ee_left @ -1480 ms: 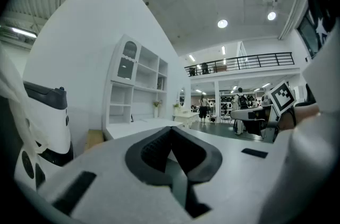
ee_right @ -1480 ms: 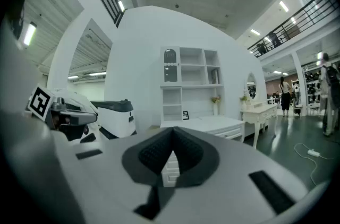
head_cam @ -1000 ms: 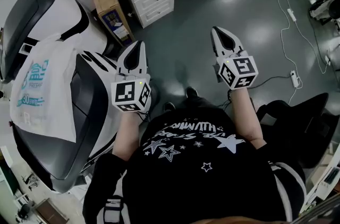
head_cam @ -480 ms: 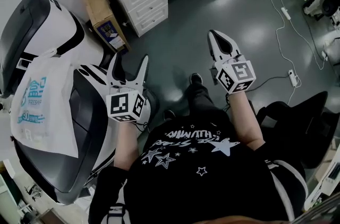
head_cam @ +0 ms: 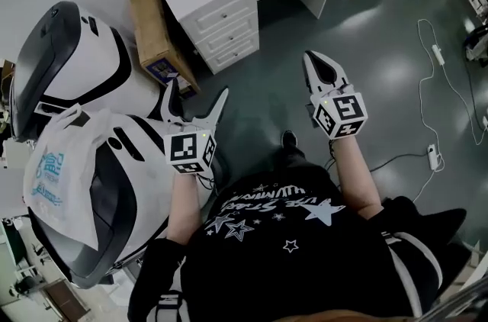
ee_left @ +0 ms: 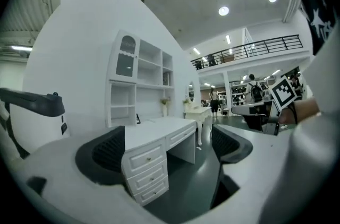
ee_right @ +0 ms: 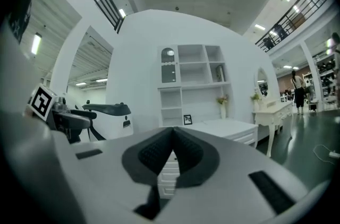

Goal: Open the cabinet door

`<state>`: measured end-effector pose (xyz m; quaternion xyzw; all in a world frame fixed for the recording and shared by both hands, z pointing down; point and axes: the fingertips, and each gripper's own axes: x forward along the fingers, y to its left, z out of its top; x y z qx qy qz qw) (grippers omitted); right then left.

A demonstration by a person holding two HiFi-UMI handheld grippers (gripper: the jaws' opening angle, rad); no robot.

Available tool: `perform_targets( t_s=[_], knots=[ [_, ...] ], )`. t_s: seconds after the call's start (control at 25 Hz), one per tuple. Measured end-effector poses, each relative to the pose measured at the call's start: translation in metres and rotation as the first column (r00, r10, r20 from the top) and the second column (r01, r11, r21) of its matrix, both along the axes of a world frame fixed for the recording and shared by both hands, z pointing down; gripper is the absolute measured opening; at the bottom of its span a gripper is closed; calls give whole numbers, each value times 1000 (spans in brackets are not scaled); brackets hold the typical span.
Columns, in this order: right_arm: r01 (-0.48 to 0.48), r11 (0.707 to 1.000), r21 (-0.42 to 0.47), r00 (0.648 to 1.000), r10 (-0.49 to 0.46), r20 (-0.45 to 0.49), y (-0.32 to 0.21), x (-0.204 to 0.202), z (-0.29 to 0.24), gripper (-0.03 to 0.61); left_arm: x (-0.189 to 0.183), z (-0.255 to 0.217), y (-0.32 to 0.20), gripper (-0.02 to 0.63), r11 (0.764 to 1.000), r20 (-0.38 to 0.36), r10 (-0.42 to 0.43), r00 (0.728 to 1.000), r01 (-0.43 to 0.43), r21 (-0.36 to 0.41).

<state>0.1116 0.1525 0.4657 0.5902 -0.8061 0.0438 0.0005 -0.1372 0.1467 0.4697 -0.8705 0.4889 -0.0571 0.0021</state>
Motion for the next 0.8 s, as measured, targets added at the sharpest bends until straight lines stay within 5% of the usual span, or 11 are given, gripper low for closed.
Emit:
perform_targets(
  t_s=[0.36, 0.8],
  knots=[
    [115, 993, 3, 993, -115, 6, -96, 78, -9, 6, 75, -19, -89, 506, 994, -69, -108, 992, 110, 18],
    [244, 969, -37, 960, -247, -130, -171, 77, -8, 6, 88, -35, -141, 506, 980, -59, -193, 979, 196, 42]
  ],
)
